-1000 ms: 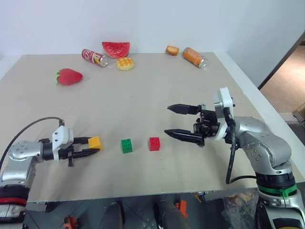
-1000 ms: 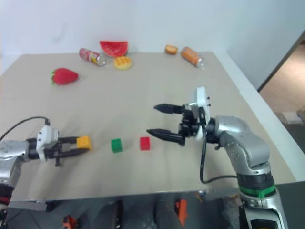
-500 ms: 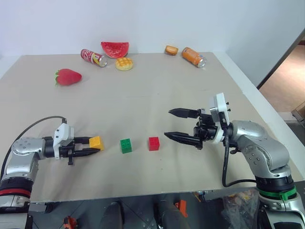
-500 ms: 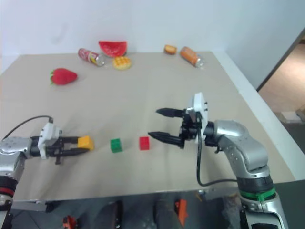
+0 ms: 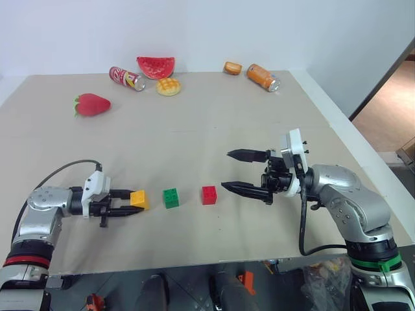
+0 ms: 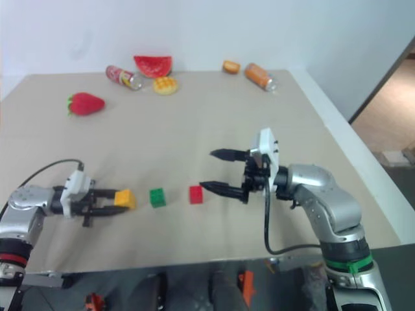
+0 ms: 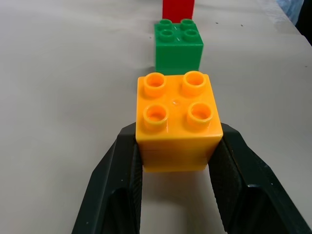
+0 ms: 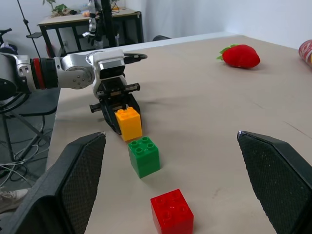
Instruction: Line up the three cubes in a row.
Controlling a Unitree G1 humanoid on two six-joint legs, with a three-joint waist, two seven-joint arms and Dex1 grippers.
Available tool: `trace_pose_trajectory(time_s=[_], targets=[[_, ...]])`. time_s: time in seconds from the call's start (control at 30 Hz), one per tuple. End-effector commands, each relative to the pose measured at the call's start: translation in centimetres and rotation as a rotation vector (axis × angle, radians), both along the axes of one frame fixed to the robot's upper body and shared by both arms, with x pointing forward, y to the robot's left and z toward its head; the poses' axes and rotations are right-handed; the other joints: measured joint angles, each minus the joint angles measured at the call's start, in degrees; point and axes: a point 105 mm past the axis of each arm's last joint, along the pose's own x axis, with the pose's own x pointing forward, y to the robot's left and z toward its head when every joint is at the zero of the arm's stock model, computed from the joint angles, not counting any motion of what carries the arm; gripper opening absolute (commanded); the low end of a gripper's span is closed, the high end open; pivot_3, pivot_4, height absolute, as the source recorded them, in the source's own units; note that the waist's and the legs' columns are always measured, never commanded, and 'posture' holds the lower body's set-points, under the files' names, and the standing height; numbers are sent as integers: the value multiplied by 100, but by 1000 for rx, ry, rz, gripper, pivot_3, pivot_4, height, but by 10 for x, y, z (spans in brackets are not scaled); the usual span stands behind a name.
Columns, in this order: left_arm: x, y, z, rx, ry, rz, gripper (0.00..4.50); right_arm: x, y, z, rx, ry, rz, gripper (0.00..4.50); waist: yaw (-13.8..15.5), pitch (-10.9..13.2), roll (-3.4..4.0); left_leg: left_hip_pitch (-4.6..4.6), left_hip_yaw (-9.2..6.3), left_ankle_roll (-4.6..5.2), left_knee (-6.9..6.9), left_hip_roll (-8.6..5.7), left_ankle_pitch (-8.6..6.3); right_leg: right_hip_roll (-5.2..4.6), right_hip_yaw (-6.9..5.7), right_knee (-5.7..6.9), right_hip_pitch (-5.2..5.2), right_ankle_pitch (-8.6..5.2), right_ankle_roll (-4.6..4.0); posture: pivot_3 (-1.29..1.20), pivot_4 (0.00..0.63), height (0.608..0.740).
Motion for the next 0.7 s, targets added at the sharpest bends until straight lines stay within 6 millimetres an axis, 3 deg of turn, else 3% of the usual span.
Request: trace_pose_trajectory(time_s=[0.03, 0.7], targets=[[-2, -1, 0, 23, -18, -33, 1309, -3, 1, 7, 9, -43, 6, 4500, 0, 0, 0, 0, 0, 0, 0, 0, 0, 0, 0, 0, 0, 0, 0, 0, 150, 740], [17, 13, 2, 83, -39, -16, 1309, -4, 0, 7, 0, -51, -5, 4500, -2, 0, 0, 11, -1, 15, 18, -1, 12, 2, 1, 40, -2, 10, -6, 0, 150, 740]])
